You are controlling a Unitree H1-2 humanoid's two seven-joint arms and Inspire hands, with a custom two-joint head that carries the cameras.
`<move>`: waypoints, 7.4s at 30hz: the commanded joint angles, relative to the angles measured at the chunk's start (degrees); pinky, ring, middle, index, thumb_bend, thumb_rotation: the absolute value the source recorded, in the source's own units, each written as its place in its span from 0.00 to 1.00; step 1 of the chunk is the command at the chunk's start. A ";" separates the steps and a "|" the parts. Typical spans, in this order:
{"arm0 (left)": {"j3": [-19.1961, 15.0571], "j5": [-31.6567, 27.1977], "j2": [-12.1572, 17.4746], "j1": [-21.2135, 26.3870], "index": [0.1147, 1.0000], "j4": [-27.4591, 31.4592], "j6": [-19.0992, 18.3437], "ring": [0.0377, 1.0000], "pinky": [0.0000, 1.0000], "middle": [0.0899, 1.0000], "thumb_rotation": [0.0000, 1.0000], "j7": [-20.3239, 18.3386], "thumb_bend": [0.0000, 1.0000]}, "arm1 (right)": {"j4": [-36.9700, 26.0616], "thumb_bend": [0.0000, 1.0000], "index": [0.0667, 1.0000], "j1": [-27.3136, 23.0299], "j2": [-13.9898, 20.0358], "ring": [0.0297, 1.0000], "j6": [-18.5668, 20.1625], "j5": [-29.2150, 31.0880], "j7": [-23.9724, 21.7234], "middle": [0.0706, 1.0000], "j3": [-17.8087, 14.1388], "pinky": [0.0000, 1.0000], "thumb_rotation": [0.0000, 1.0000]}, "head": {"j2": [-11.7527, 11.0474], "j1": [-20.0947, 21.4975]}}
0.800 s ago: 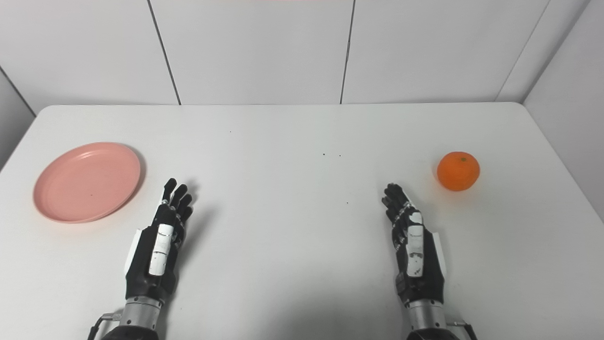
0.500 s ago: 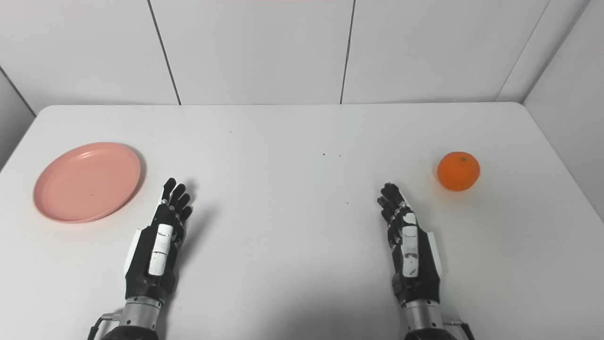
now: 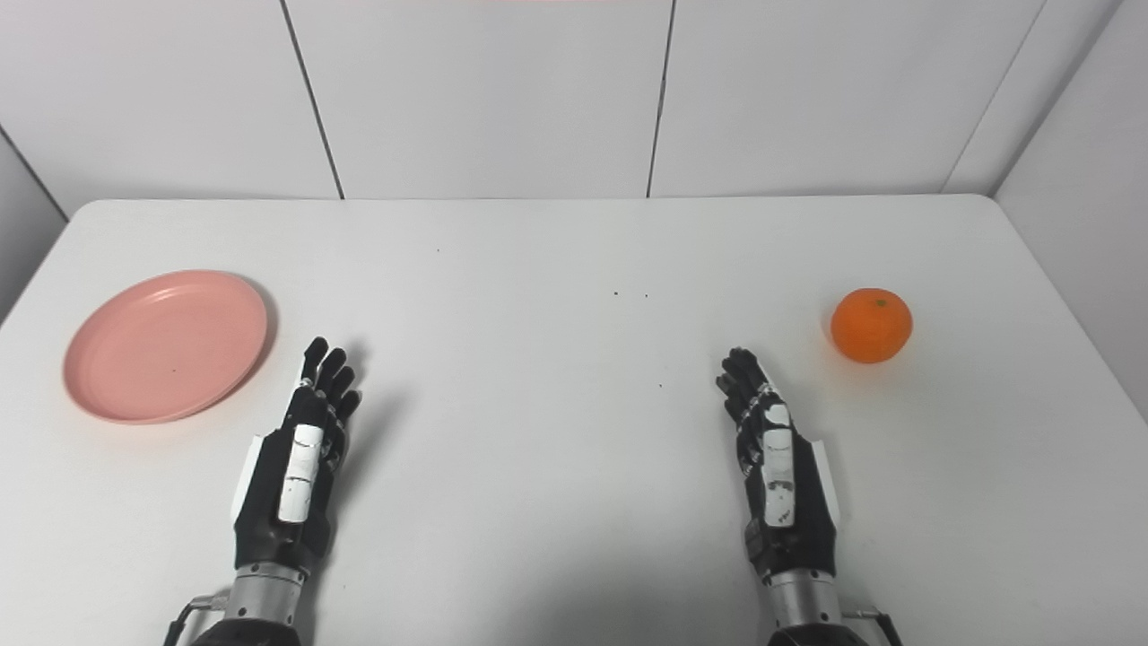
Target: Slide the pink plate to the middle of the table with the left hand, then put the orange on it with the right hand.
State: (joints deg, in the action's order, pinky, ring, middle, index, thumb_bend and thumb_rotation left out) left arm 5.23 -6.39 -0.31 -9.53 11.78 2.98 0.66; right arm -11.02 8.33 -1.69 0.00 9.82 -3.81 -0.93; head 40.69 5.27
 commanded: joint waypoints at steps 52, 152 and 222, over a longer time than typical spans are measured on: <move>5.71 8.72 -6.00 -7.78 1.00 -12.76 11.06 0.97 0.97 0.98 0.91 7.12 0.71 | 10.12 0.83 0.92 1.99 6.21 0.97 -3.82 8.92 -7.87 0.96 -4.25 1.00 1.00 | -12.30 -20.46; -29.25 -21.92 28.48 37.07 0.91 -23.78 -11.72 0.86 0.86 0.87 0.84 -13.77 0.99 | 10.08 0.84 0.97 2.64 2.96 1.00 -4.94 5.49 -7.49 0.96 -1.12 1.00 1.00 | -16.19 -20.13; -32.61 -25.24 26.12 38.06 0.88 -53.41 0.17 0.82 0.77 0.88 0.82 -17.85 0.95 | 8.26 0.83 0.94 3.74 3.73 0.99 -2.77 4.84 -6.71 0.95 -0.86 1.00 1.00 | -13.83 -19.20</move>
State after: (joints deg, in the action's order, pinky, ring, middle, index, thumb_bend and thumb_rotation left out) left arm -27.70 -32.37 25.18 26.82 -42.45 3.73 -18.17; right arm -7.42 7.80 3.08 -3.22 14.48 -10.48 -2.58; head 26.81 -13.97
